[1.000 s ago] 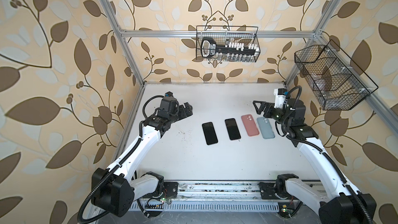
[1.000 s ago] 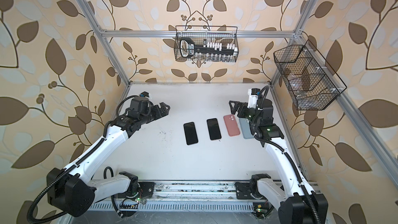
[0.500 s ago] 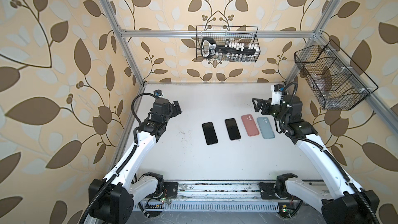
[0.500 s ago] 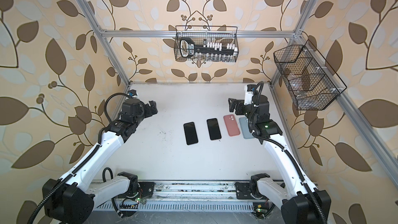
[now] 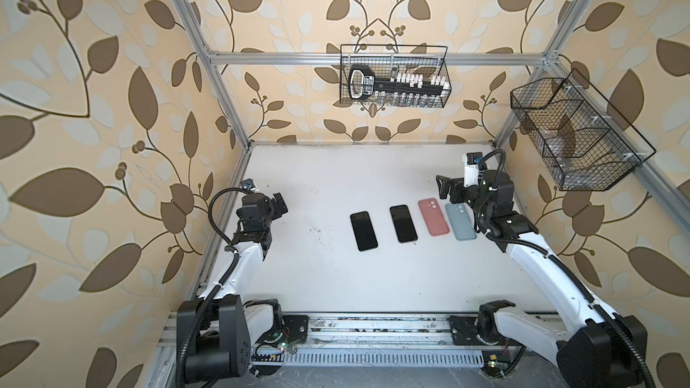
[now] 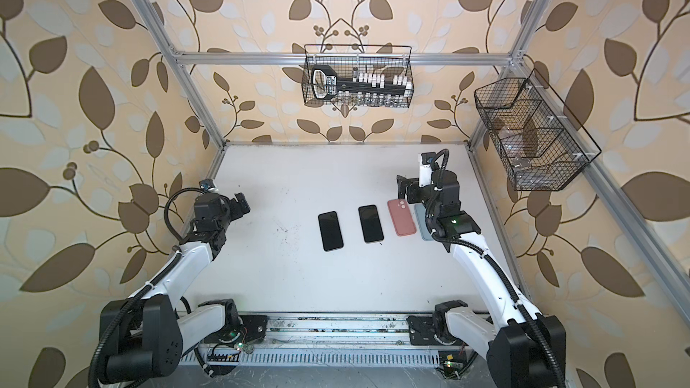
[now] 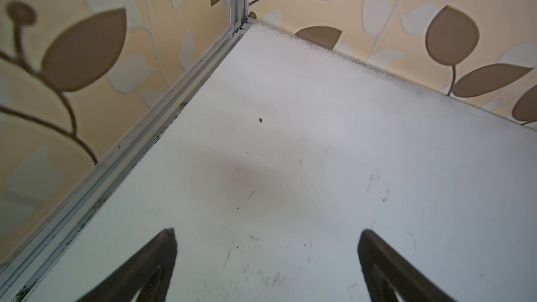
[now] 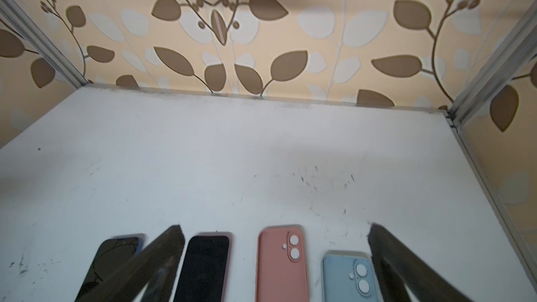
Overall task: Take the phone out of the phone case
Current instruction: Reset both arms
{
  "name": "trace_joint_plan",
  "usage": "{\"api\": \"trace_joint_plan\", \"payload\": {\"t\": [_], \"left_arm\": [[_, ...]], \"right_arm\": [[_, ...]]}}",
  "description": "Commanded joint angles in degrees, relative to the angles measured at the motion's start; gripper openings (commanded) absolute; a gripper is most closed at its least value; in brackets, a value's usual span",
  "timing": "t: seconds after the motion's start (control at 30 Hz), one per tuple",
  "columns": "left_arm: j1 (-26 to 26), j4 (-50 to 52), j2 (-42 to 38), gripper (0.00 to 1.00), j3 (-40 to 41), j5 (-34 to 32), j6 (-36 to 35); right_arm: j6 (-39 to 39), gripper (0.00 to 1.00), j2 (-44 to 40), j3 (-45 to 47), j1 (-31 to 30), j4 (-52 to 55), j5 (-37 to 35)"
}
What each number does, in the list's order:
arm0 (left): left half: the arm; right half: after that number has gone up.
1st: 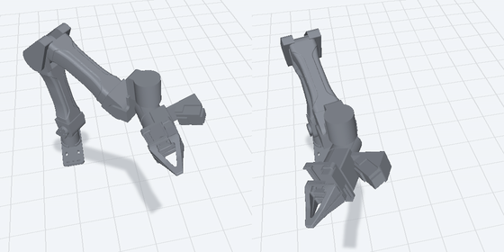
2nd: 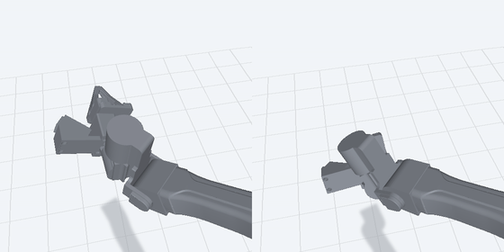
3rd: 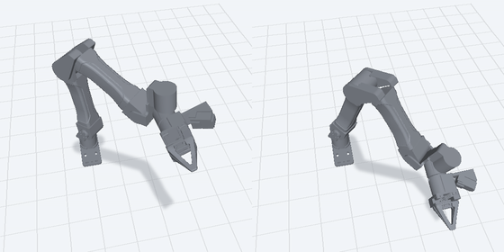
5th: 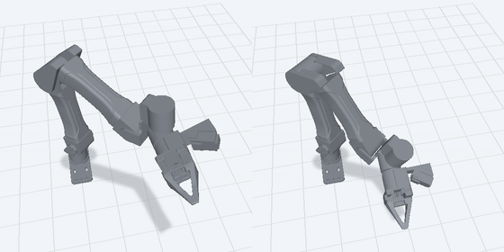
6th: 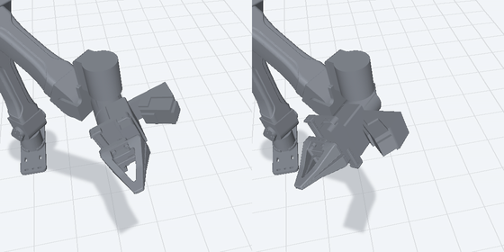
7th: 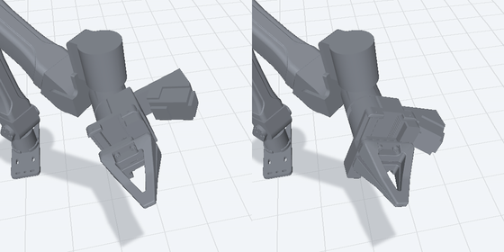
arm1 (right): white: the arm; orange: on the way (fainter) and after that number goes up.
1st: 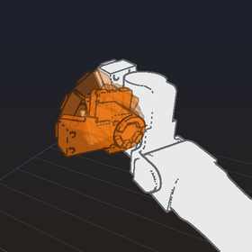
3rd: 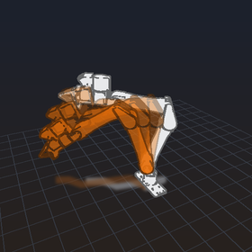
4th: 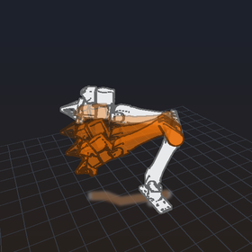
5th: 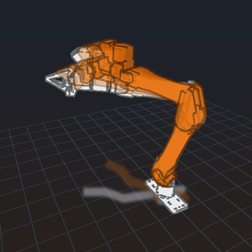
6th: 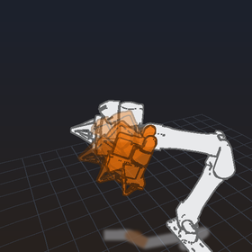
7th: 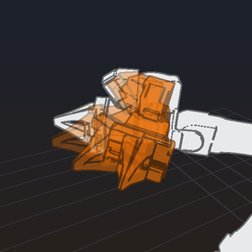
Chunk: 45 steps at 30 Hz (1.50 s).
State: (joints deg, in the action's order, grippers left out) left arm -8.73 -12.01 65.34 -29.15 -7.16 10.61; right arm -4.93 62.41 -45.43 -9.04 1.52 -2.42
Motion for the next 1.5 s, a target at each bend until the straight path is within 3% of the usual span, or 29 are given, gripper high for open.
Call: {"api": "trace_joint_plan", "payload": {"t": [0.0, 0.2, 0.3, 0.4, 0.47, 0.67, 0.83, 1.07, 1.47], "left_arm": [[-0.66, -9.84, 0.99, 0.99, 1.97, 3.04, -1.90], [-0.67, -15.79, 3.83, 0.99, 4.41, 5.57, -3.00], [-0.67, -17.72, 5.05, 0.99, 5.23, 6.28, -3.01], [-0.76, -19.41, 5.75, 0.99, 5.90, 5.50, -2.36], [-0.73, -19.37, 6.02, 0.99, 5.77, 5.88, -2.41], [-0.76, -19.81, 6.57, 0.99, 5.63, 7.06, -2.52], [-0.70, -20.27, 6.64, 0.99, 6.21, 7.59, -2.77], [-0.76, -22.61, 6.51, 0.99, 8.26, 7.12, -2.78], [-0.67, -24.70, 7.14, 0.99, 9.99, 9.33, -2.82]], "right_arm": [[1.48, 1.00, 0.25, 3.02, 1.62, -5.60, -1.33], [6.05, 1.00, 4.26, 5.99, 4.98, -8.07, 1.25], [3.05, 1.00, 6.49, 7.34, 8.33, -9.89, 4.18], [-0.92, 1.00, 6.77, 12.78, 13.08, -19.34, 10.97], [-0.96, 1.00, 6.27, 16.64, 14.34, -24.84, 10.06], [1.45, 1.00, 3.34, 25.06, 13.56, -35.17, 1.28], [1.85, 1.00, 3.86, 26.94, 13.12, -38.23, 3.54], [4.28, 1.00, 2.94, 32.16, 8.78, -45.46, -2.05], [6.79, 1.00, 4.62, 34.14, 5.89, -49.94, -3.35]]}}
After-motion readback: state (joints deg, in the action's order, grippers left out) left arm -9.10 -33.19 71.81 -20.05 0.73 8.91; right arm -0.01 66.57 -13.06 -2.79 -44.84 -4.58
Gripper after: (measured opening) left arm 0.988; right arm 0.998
